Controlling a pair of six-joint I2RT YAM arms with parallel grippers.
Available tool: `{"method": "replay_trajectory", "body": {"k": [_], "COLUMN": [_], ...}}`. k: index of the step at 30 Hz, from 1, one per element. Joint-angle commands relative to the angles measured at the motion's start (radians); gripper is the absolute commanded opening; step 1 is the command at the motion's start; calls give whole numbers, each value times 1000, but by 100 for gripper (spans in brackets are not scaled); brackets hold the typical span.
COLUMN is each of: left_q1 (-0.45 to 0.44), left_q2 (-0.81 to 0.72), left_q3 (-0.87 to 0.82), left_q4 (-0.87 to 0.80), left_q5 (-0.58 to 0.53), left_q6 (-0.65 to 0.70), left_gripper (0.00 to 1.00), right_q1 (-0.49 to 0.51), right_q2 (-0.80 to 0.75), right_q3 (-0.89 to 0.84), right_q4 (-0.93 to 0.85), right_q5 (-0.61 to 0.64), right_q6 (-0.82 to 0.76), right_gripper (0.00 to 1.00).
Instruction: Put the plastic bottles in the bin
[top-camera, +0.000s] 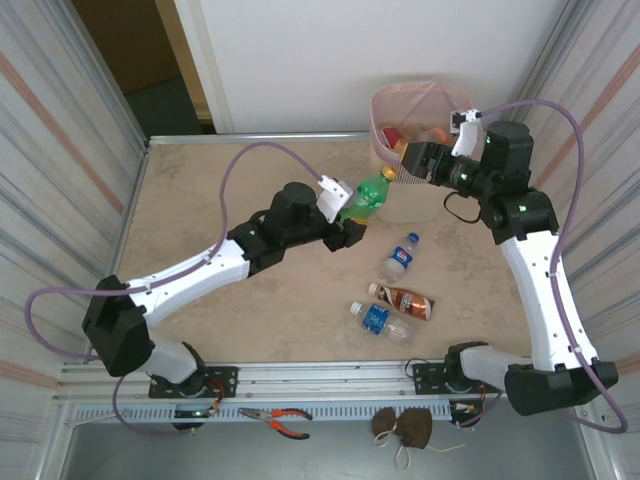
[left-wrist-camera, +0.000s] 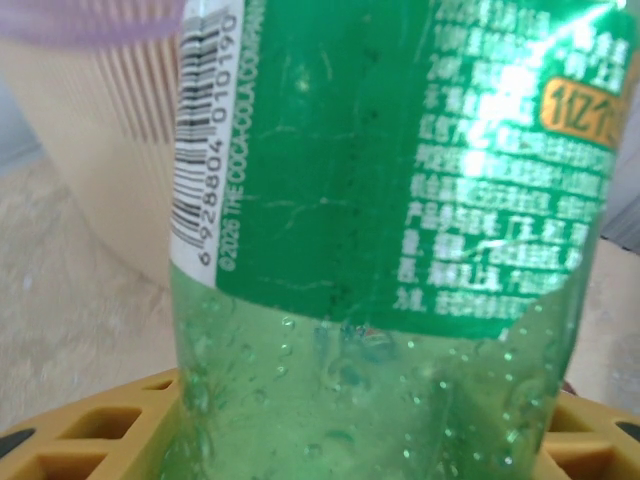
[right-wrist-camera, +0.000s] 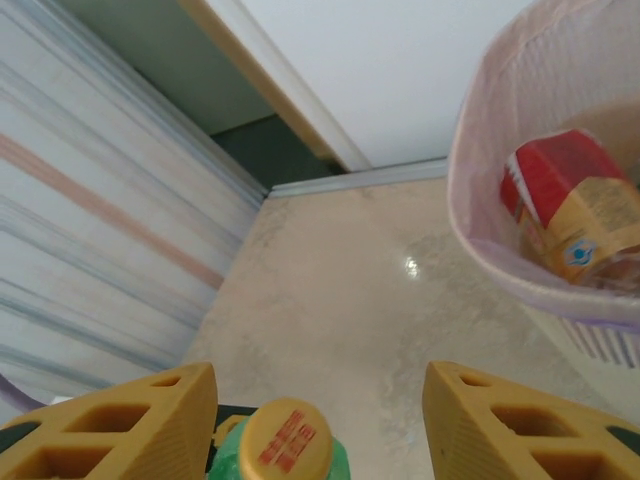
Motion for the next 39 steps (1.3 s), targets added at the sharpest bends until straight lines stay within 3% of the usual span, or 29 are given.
{"method": "replay_trajectory", "body": {"k": [1,27,39], "left_q1": [-3,-2,16], "left_q2": [-43,-28,-87], "left_q3": [2,27,-20], "left_q4": [57,85,117], "left_q5": [65,59,48], "left_q6": [58,25,3], "left_gripper": [54,56,84], "right_q1": [29,147,110], "right_q2": [12,43,63], "right_q3": [47,16,110], "right_q4": [-29,22,-8], "right_q5": [-50,6,128], "right_q6": [67,120,26], "right_gripper": [58,23,22]}}
